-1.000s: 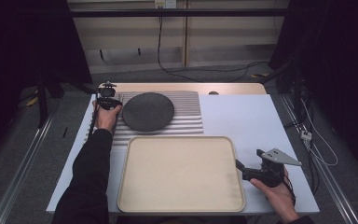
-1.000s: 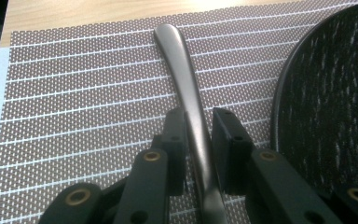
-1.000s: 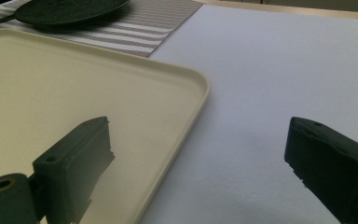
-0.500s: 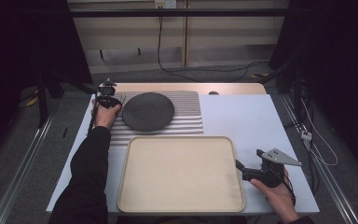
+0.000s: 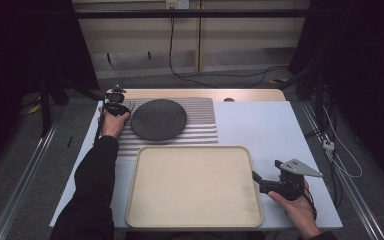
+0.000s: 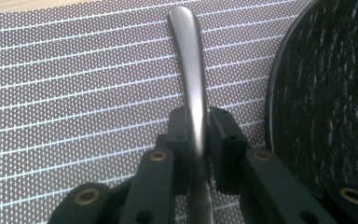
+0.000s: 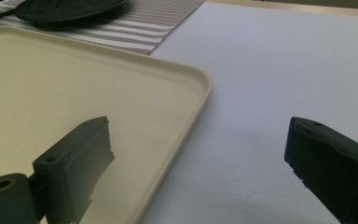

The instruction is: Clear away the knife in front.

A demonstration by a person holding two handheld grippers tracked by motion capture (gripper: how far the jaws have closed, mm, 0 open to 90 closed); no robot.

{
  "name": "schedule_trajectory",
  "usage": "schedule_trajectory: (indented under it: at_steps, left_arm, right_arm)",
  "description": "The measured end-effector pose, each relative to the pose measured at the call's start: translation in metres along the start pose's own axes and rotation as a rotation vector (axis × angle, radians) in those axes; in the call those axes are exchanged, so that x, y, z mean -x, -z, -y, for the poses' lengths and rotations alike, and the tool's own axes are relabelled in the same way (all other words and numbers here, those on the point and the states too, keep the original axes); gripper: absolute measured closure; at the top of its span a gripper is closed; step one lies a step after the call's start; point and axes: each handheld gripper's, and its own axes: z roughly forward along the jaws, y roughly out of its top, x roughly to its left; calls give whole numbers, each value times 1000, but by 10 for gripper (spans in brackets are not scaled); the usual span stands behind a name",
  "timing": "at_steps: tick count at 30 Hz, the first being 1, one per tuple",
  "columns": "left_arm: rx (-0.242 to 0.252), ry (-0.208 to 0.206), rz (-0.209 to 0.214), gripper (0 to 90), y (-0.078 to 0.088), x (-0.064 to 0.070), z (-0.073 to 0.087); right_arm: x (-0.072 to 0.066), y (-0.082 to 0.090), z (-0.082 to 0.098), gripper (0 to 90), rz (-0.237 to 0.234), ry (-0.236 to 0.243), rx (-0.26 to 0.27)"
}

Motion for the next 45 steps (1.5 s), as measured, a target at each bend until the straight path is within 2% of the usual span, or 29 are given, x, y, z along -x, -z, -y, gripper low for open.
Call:
schedule_trajectory:
  at_steps: [8, 11, 16, 23, 25, 34, 45]
  left_arm:
    - [-6, 8, 15, 801, 1, -2, 0]
    - [-10, -7, 18, 801, 2, -2, 0]
    - [-14, 7, 27, 801, 3, -4, 1]
    - [-1, -19, 33, 801, 6, -1, 2]
    - [-5, -20, 47, 802, 7, 0, 1]
    - [8, -37, 56, 801, 22, -4, 0]
    - [50, -75, 85, 801, 44, 3, 5]
  right_arm:
    - [0, -1, 0, 71, -2, -2, -2]
    - [0, -2, -1, 68, -6, -2, -2]
    - [-1, -4, -1, 68, -8, -1, -5]
    - [-1, -3, -1, 67, -9, -2, -3]
    - [-1, -3, -1, 67, -9, -2, -2]
    - [-1, -2, -1, 67, -5, -4, -4]
    - [-2, -3, -2, 67, -12, 5, 0]
